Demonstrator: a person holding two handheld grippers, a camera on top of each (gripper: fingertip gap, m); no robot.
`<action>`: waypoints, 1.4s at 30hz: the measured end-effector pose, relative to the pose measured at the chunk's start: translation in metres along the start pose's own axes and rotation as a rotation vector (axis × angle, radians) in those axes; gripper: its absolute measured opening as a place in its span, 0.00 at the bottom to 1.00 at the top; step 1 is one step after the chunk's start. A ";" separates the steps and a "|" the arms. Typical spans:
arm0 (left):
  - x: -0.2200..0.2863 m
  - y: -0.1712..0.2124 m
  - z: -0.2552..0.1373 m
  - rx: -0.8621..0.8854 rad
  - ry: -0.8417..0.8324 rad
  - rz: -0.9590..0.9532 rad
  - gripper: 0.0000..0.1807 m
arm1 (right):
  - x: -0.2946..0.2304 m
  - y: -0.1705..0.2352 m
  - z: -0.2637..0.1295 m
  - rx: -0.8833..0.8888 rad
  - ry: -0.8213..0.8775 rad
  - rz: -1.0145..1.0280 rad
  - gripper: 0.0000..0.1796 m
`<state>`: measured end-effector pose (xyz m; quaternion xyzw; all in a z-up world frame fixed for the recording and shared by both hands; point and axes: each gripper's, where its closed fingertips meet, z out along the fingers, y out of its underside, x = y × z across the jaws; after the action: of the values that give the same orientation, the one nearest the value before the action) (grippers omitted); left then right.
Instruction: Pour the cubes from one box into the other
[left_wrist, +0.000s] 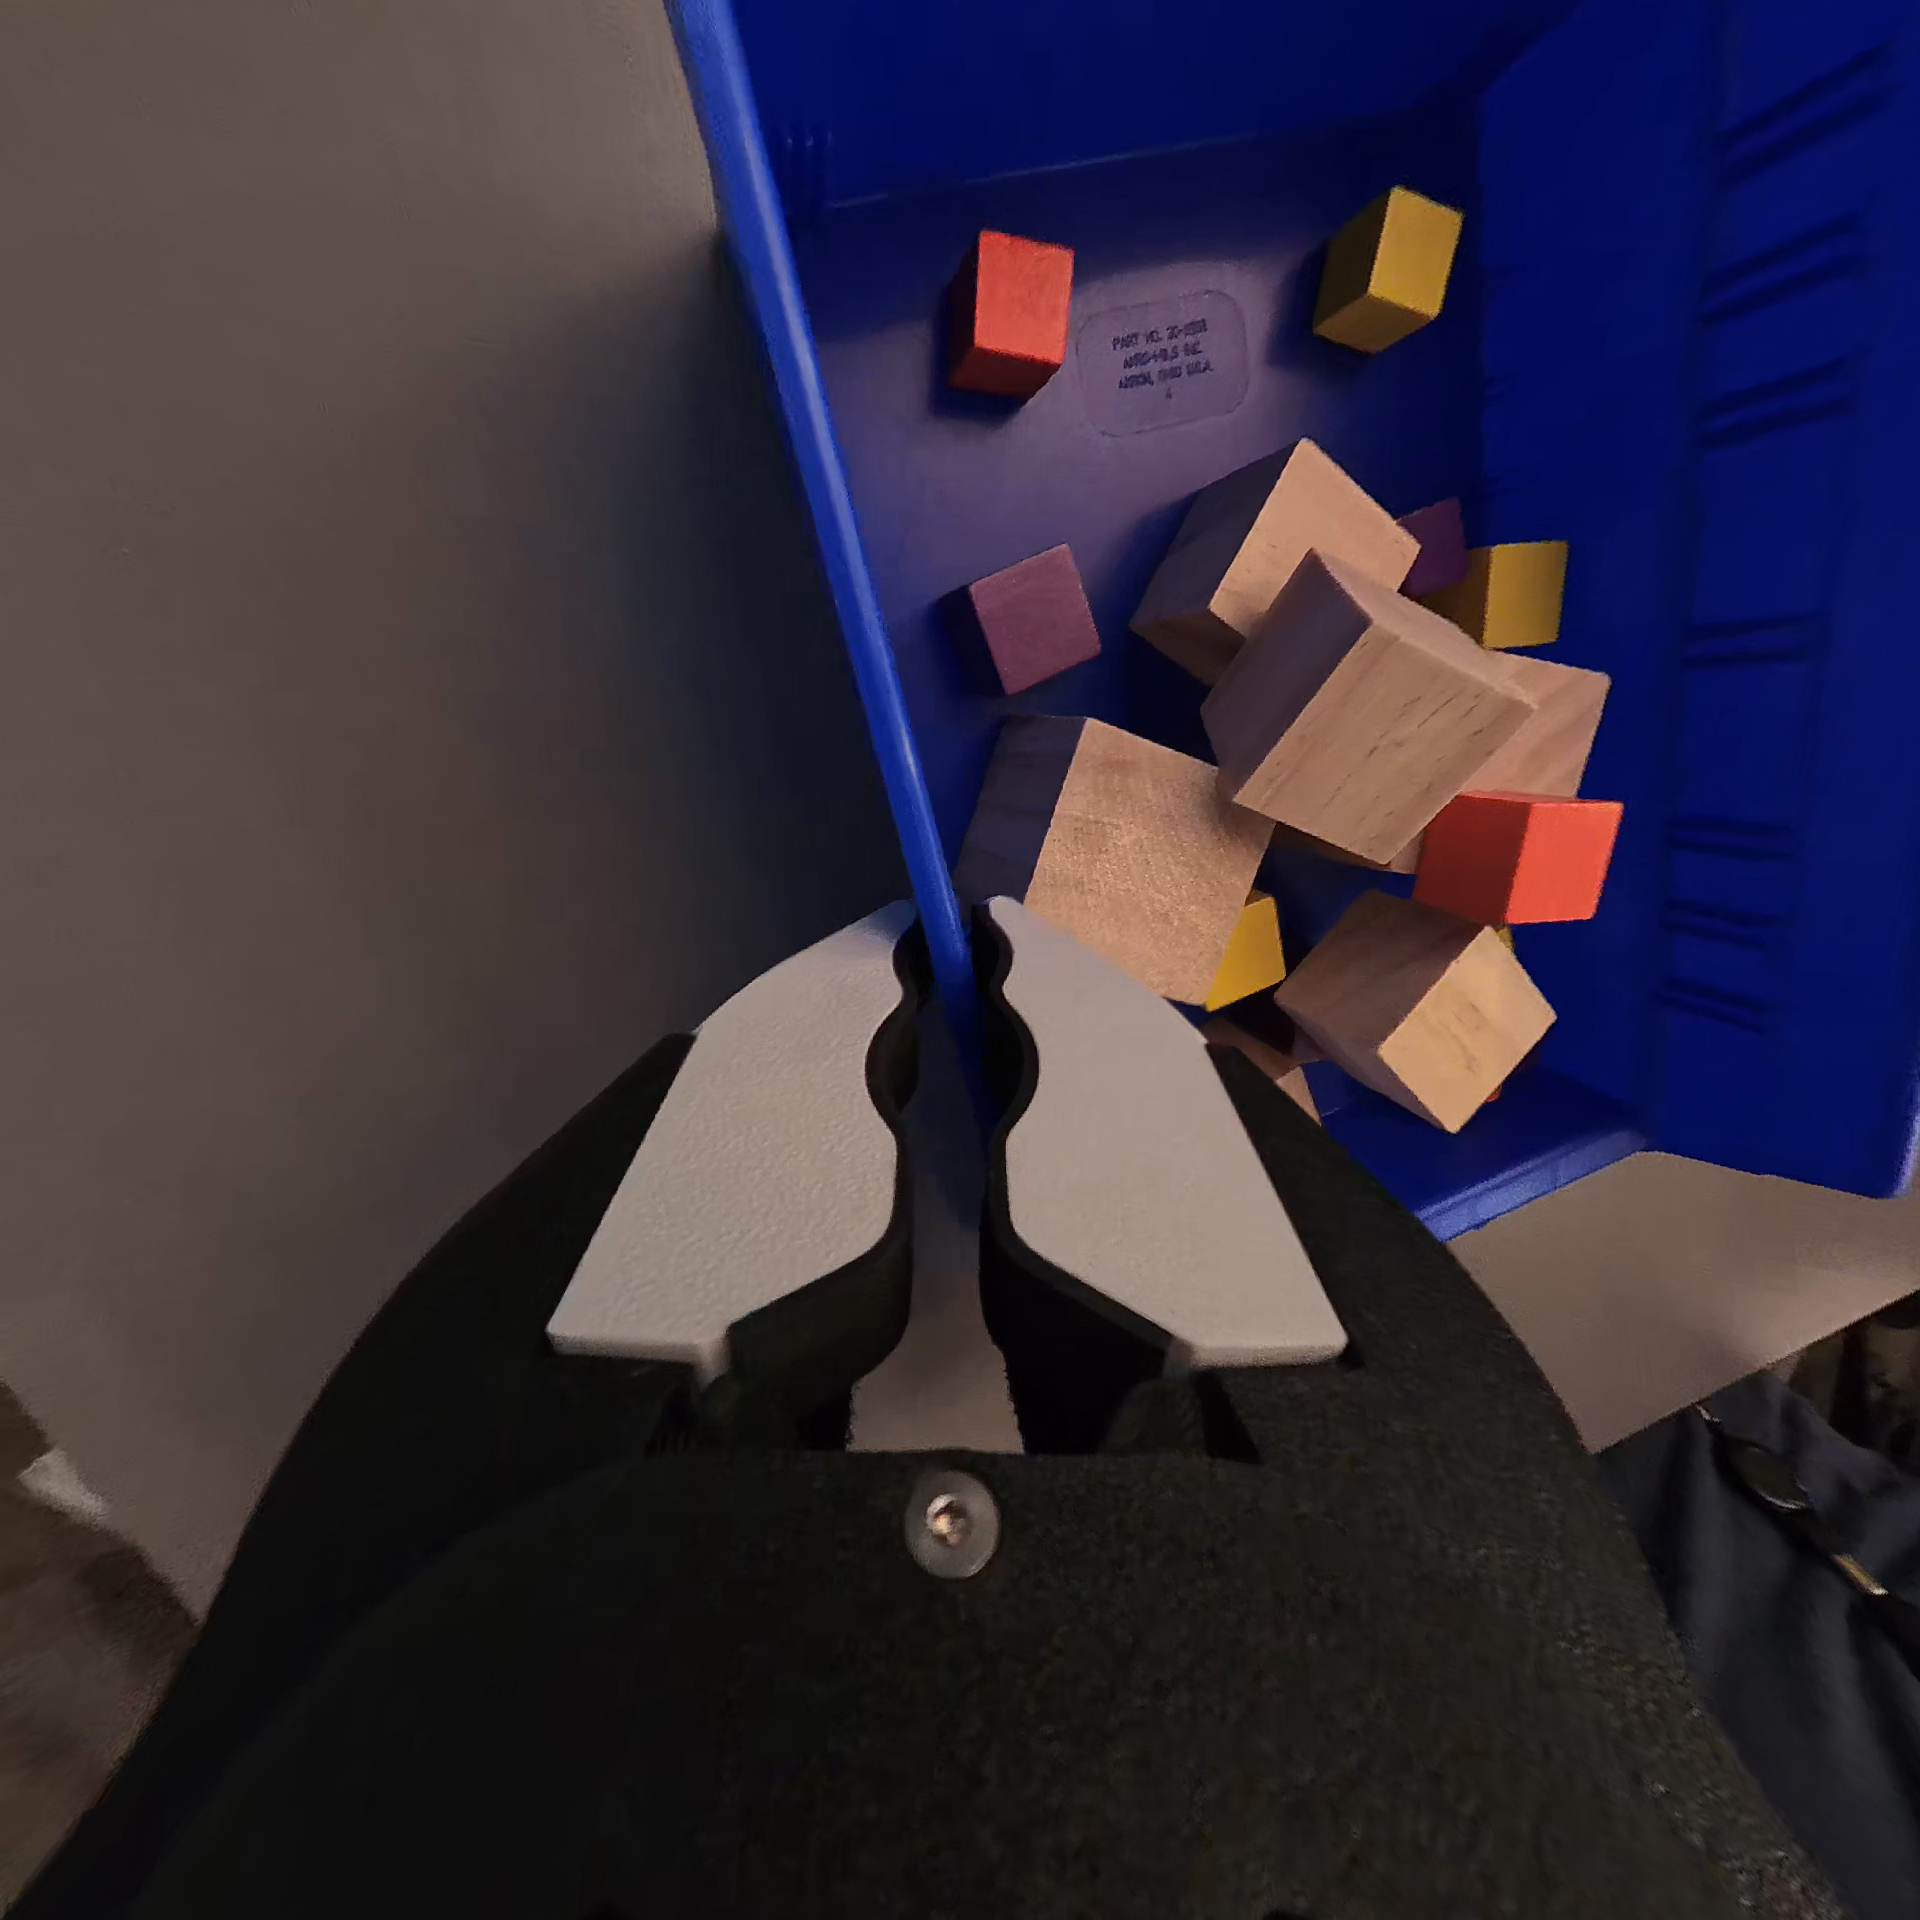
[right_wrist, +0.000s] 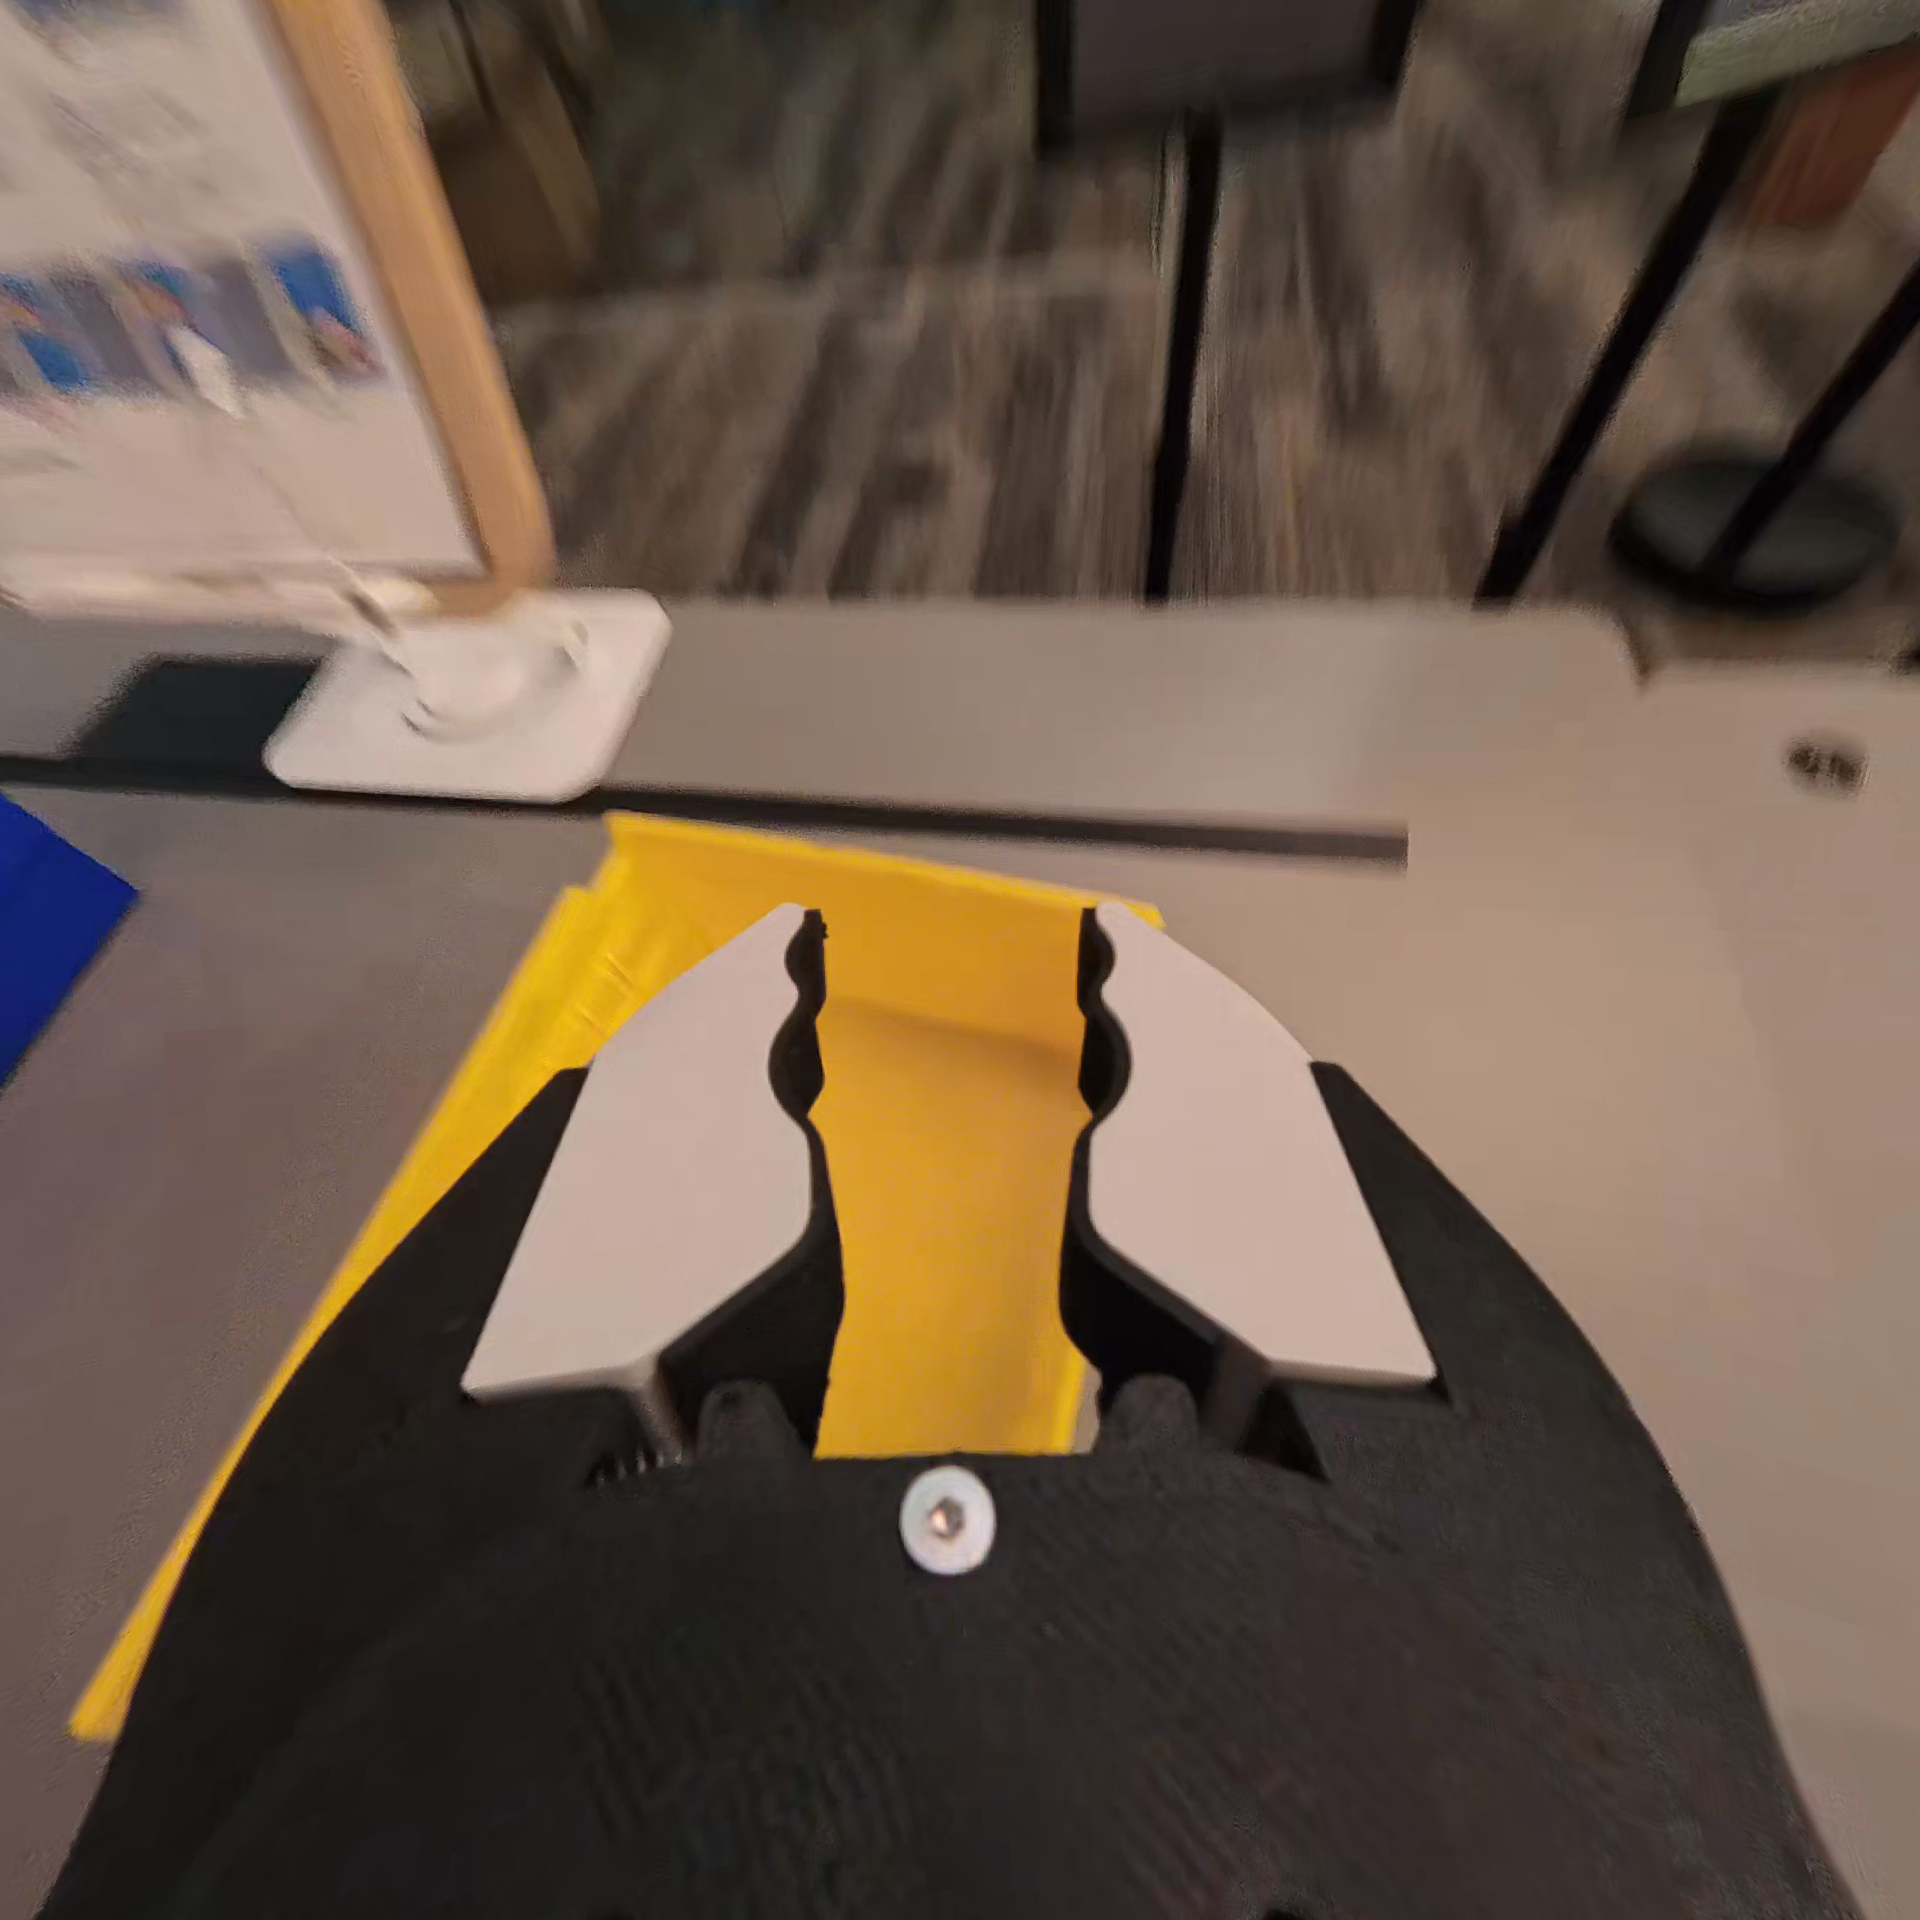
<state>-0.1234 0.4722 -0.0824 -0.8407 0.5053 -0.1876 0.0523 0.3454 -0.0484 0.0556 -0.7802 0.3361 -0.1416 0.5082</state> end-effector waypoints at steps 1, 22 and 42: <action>0.001 -0.001 0.000 0.017 0.023 -0.002 0.05 | -0.016 -0.014 -0.010 0.098 -0.017 -0.037 0.26; -0.008 -0.029 -0.016 0.121 -0.063 -0.004 0.17 | -0.451 0.093 0.130 -0.530 -0.528 -0.162 0.33; -0.015 -0.031 0.019 -0.096 -0.125 -0.015 0.05 | -0.475 0.171 0.180 -1.031 -0.074 -0.183 0.20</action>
<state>-0.0967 0.4982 -0.0956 -0.8562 0.5029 -0.1106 0.0422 0.0327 0.3502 -0.1191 -0.9597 0.2744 0.0261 0.0551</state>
